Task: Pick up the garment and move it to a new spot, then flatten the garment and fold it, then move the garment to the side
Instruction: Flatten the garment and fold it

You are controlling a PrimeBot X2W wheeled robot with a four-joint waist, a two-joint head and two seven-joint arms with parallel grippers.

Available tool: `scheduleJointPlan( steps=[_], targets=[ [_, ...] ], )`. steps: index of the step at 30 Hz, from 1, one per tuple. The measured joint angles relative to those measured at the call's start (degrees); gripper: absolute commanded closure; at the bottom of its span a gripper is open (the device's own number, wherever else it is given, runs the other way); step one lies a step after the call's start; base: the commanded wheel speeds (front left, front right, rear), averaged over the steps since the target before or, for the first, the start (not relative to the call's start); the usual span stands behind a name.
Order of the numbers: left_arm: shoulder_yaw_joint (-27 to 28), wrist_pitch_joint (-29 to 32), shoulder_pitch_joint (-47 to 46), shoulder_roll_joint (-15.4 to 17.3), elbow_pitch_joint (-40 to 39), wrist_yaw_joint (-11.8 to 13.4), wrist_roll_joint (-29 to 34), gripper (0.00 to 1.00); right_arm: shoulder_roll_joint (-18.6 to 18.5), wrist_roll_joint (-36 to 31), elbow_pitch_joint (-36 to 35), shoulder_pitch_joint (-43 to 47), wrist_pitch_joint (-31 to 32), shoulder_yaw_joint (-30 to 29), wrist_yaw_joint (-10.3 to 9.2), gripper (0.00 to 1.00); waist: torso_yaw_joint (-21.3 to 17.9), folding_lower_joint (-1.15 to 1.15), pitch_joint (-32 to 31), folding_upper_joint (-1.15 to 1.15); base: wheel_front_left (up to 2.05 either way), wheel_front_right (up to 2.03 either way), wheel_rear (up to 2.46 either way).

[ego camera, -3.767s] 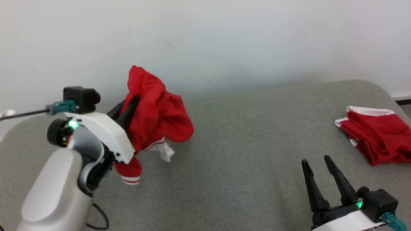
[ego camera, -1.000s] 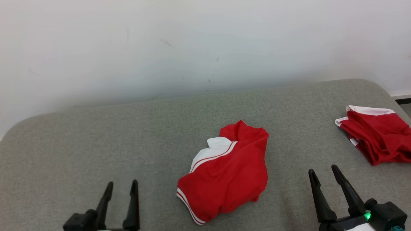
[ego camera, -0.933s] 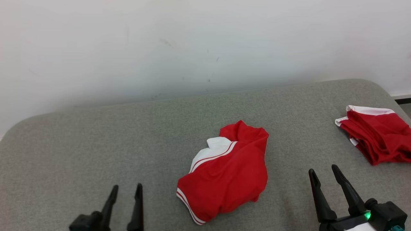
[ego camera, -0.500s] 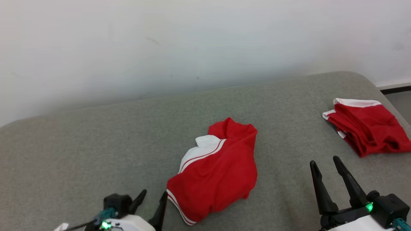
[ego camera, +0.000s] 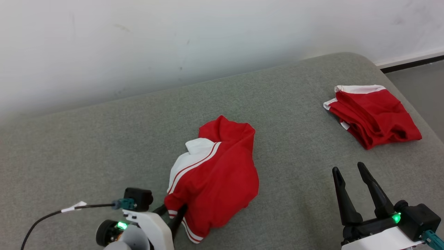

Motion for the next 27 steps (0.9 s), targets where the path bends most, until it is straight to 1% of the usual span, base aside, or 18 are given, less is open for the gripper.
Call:
scheduleJointPlan(
  steps=[3, 6, 10, 12, 15, 19, 22, 27],
  targets=[
    [-1.9, -0.2, -0.4, 0.9, 0.0, 0.0, -1.5, 1.00, 0.1, 0.0, 0.2, 0.0, 0.0, -0.3, 0.00, 0.00, -0.9, 0.00, 0.4, 0.00, 0.00, 0.00, 0.00],
    [-2.4, -1.9, -0.5, 1.8, -0.1, 0.0, -2.5, 1.00, 0.4, 0.0, 0.4, 0.0, 0.0, -0.5, 0.00, 0.00, -1.0, 0.00, 0.0, 0.00, 0.00, 0.00, 0.00],
    [-1.0, -4.4, -0.9, 1.7, -2.0, 0.0, -3.8, 1.00, 0.3, 0.0, 0.7, 0.5, 0.0, -1.2, 0.00, 0.00, -0.1, 0.00, -0.9, 0.00, 0.00, 0.00, 0.00],
    [0.3, -5.1, -1.5, 1.8, -3.3, 0.7, -4.3, 1.00, 0.1, 0.0, 0.7, 0.5, 0.0, -1.4, 0.00, 0.00, 0.7, 0.00, -1.3, 0.00, 0.00, 0.00, 0.00],
    [2.6, -5.6, -2.4, 2.9, -5.2, 2.7, -5.3, 1.00, -0.3, -0.1, 0.6, 0.7, 0.0, -1.7, -0.01, 0.00, 2.1, 0.00, -1.8, 0.00, 0.00, 0.00, 0.00],
    [6.9, -5.8, -3.0, 5.4, -5.3, 5.9, -7.1, 1.00, -0.3, -0.2, 0.2, 0.7, 0.0, -1.9, 0.00, 0.00, 3.8, 0.00, -1.9, 0.00, 0.00, 0.00, 0.00],
    [9.8, -6.4, -3.1, 7.6, -3.3, 7.8, -7.6, 1.00, -0.3, -0.2, -0.1, 0.7, 0.0, -1.8, 0.00, 0.00, 4.5, 0.00, -1.1, 0.00, 0.00, 0.00, 0.00],
    [14.3, -9.0, -3.1, 9.6, 0.8, 12.3, -8.3, 1.00, -0.4, -0.2, -0.4, 0.2, 0.0, -1.4, 0.00, 0.00, 4.8, 0.00, 0.7, 0.00, 0.00, 0.00, 0.00]
  ],
)
